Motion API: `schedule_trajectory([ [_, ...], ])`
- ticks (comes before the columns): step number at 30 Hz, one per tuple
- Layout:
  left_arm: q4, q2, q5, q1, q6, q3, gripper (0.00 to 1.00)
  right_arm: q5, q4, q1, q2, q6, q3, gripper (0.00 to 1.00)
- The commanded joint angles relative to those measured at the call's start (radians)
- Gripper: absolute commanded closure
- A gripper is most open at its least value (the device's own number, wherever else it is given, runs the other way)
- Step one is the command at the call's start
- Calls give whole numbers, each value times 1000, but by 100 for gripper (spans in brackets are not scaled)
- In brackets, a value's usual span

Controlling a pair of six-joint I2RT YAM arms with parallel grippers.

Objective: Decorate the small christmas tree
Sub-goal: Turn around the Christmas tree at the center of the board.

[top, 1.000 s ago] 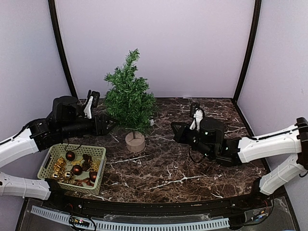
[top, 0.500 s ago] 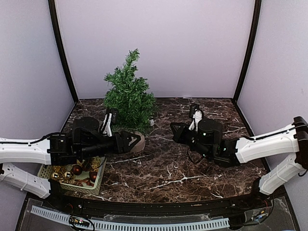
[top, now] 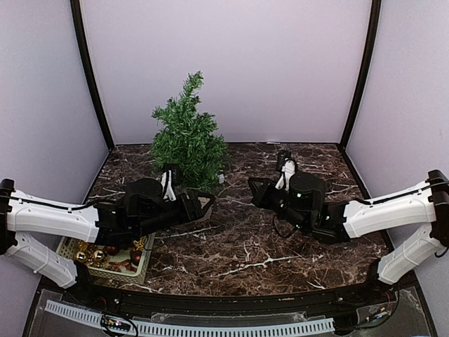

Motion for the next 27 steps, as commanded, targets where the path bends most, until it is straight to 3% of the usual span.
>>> schedule_trajectory([
  [1,46,31,-19,21,-20,19,39,0,47,9,0,9,18,99],
  [9,69,46,-21,37,-15,10,59,-4,45,8,9,8,27,99],
  [21,89,48,-48,58,2,-9,52,-16,42,9,32,10,40,99],
  [23,92,49,-57,61,10,-10,57,-16,40,9,32,10,40,99],
  [27,80,48,-53,66,25,-10,76,-15,34,9,34,9,41,99],
])
